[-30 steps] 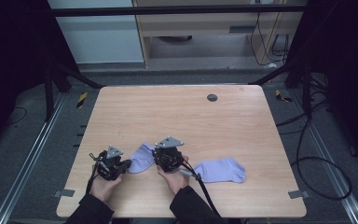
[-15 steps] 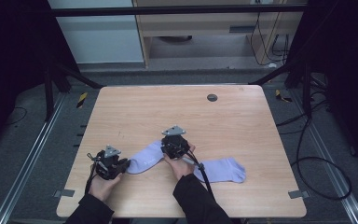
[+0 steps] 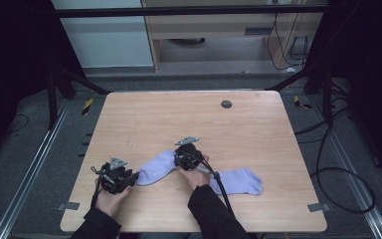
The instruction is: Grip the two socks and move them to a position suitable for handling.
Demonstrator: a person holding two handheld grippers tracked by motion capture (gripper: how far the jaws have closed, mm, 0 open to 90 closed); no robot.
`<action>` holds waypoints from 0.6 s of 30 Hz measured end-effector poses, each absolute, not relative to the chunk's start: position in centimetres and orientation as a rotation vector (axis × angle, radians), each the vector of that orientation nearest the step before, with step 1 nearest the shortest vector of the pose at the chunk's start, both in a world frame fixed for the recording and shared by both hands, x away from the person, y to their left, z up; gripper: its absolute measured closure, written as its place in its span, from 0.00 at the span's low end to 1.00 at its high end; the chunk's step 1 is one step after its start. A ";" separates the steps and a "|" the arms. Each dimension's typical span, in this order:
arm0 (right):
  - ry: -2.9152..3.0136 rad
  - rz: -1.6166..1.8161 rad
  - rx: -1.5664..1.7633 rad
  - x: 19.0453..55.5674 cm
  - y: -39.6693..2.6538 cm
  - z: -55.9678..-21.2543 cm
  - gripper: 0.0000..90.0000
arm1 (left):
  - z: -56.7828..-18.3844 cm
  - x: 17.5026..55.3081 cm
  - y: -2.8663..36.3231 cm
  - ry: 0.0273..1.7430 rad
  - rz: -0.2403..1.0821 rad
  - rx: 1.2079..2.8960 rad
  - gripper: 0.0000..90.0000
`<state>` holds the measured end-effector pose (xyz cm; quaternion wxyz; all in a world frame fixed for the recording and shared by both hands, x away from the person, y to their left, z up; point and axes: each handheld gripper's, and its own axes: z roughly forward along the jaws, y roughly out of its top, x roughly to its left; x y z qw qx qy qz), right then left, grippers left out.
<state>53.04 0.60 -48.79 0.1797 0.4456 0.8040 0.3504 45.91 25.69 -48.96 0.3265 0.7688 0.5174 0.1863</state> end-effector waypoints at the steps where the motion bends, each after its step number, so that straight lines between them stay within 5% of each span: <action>1: 2.273 0.989 1.265 53.1 0.6 -48.9 0.73 | -49.0 45.9 25.6 1.359 0.485 2.008 0.75; 12: 2.278 0.933 1.291 52.8 0.5 -49.5 0.96 | -49.2 46.0 25.1 1.371 0.458 2.031 0.95; 18: 2.283 0.961 1.306 52.6 0.4 -49.3 0.99 | -48.7 46.1 25.2 1.356 0.473 2.008 0.97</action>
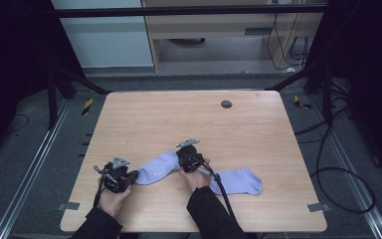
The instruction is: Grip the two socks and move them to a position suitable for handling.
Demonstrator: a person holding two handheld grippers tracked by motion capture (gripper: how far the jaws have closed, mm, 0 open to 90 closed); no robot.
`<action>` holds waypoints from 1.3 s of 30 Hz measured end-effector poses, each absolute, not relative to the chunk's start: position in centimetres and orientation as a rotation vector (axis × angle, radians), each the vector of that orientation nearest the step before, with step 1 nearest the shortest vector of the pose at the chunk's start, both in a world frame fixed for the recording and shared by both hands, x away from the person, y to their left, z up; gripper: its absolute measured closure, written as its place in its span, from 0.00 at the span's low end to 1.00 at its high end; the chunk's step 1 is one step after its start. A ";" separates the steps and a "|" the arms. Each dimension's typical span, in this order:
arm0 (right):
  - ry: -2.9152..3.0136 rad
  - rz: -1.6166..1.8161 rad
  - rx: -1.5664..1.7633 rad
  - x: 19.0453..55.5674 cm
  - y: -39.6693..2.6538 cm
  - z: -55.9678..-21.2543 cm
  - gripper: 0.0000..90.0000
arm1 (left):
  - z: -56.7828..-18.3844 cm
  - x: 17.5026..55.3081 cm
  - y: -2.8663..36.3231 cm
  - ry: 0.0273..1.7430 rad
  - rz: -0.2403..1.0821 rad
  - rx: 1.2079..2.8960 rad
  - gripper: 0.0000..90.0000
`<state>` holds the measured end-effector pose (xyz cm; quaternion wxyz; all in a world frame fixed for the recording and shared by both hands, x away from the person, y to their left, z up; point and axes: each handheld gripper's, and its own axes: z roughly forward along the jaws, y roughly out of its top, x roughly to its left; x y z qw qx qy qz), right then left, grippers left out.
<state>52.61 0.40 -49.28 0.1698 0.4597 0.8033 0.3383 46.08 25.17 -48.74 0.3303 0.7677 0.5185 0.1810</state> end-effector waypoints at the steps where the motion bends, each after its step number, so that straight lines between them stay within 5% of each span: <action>1: 2.281 0.976 1.309 52.5 0.3 -49.1 0.99 | -48.5 46.1 25.3 1.354 0.480 1.994 0.97; 15: 2.324 1.095 1.233 47.8 0.6 -48.9 0.96 | -48.5 47.3 26.8 1.390 0.571 2.000 0.96; 29: 2.179 1.200 1.261 47.2 -4.4 -45.4 0.62 | -46.7 46.2 26.9 1.344 0.544 1.884 0.74; 39: 2.120 1.205 1.298 46.2 -10.8 -44.4 0.51 | -45.8 45.4 24.4 1.256 0.489 1.924 0.68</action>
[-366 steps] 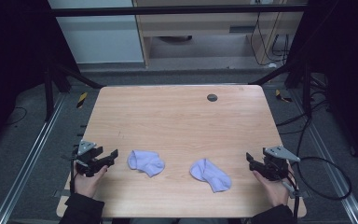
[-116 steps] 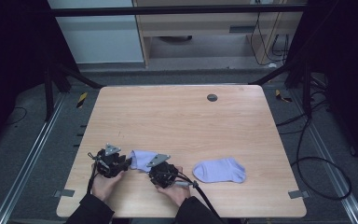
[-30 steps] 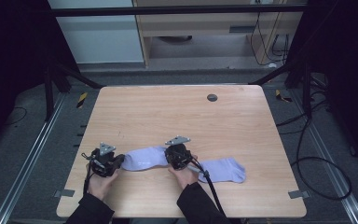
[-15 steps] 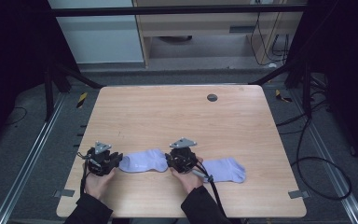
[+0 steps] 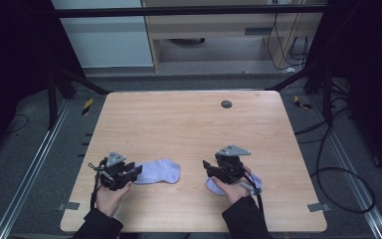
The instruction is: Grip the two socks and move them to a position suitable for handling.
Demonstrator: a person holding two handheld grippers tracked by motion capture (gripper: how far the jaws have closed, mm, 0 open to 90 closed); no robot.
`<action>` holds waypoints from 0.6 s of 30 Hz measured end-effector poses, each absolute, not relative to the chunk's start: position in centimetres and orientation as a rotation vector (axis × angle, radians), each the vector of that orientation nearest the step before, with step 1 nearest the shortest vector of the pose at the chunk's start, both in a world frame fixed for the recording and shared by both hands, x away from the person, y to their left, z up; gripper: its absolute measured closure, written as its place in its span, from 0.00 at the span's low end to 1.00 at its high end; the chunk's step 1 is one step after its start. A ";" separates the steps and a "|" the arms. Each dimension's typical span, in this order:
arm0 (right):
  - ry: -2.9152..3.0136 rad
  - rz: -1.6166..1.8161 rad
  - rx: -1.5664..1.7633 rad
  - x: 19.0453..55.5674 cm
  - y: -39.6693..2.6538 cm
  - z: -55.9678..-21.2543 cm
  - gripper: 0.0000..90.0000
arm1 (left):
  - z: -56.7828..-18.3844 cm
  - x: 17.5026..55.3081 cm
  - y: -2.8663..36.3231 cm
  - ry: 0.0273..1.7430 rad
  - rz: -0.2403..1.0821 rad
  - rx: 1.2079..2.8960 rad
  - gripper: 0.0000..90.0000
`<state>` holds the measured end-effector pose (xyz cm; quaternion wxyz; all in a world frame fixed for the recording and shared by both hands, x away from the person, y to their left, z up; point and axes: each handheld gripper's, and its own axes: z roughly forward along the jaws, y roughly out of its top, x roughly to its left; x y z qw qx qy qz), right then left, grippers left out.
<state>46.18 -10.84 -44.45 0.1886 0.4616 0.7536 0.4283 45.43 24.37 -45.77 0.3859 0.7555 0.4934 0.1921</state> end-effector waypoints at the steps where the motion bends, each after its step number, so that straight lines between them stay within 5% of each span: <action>1: 2.113 1.204 1.300 46.0 -11.4 -44.4 0.51 | -45.7 45.4 24.0 1.248 0.487 1.926 0.68; 18: 2.036 1.153 1.392 43.5 -20.6 -45.6 0.42 | -45.2 45.2 17.4 1.115 0.429 1.994 0.61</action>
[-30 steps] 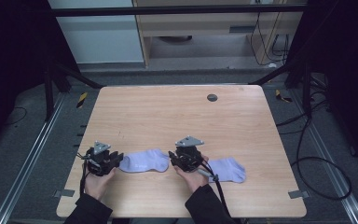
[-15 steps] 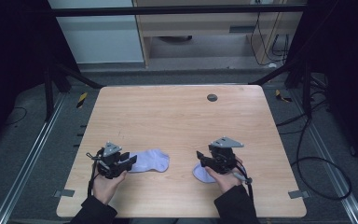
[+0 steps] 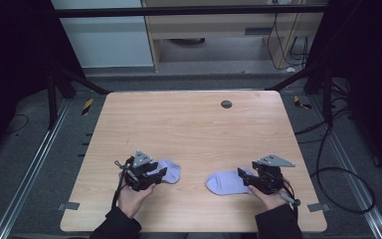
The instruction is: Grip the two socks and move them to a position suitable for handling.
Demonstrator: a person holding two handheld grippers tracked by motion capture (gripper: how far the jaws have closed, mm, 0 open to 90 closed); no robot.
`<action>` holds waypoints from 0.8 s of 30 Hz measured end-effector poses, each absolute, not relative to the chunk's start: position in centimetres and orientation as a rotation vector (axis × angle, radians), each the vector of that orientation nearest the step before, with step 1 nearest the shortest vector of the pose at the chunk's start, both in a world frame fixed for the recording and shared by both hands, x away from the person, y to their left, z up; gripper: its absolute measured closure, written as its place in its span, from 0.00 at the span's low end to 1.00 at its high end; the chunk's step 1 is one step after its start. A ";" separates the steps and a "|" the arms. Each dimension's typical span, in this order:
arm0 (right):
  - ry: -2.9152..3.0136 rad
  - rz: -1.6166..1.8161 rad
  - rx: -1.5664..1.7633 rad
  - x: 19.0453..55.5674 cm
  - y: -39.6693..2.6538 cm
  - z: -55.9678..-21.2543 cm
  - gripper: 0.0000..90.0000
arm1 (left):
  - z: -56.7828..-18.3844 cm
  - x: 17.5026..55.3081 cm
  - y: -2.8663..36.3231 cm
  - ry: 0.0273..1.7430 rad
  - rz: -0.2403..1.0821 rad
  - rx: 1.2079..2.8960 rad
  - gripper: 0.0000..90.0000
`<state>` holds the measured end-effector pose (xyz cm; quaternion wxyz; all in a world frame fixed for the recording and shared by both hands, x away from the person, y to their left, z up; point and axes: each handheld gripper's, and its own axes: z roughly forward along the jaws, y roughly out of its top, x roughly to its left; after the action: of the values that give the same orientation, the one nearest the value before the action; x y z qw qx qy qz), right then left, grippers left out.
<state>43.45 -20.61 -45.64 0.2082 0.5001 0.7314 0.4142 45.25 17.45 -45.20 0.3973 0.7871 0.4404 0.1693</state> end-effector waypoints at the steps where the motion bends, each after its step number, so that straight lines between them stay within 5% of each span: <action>1: 2.040 1.146 1.395 43.3 -20.9 -45.7 0.42 | -45.2 45.2 17.0 1.108 0.425 1.999 0.61; 24: 2.127 0.940 1.447 43.3 -24.5 -48.7 0.67 | -47.3 45.3 6.6 0.948 0.317 2.148 0.62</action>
<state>43.31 -24.46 -48.70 0.1998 0.5177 0.7610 0.3362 45.34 6.55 -47.31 0.3767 0.8398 0.3708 0.1240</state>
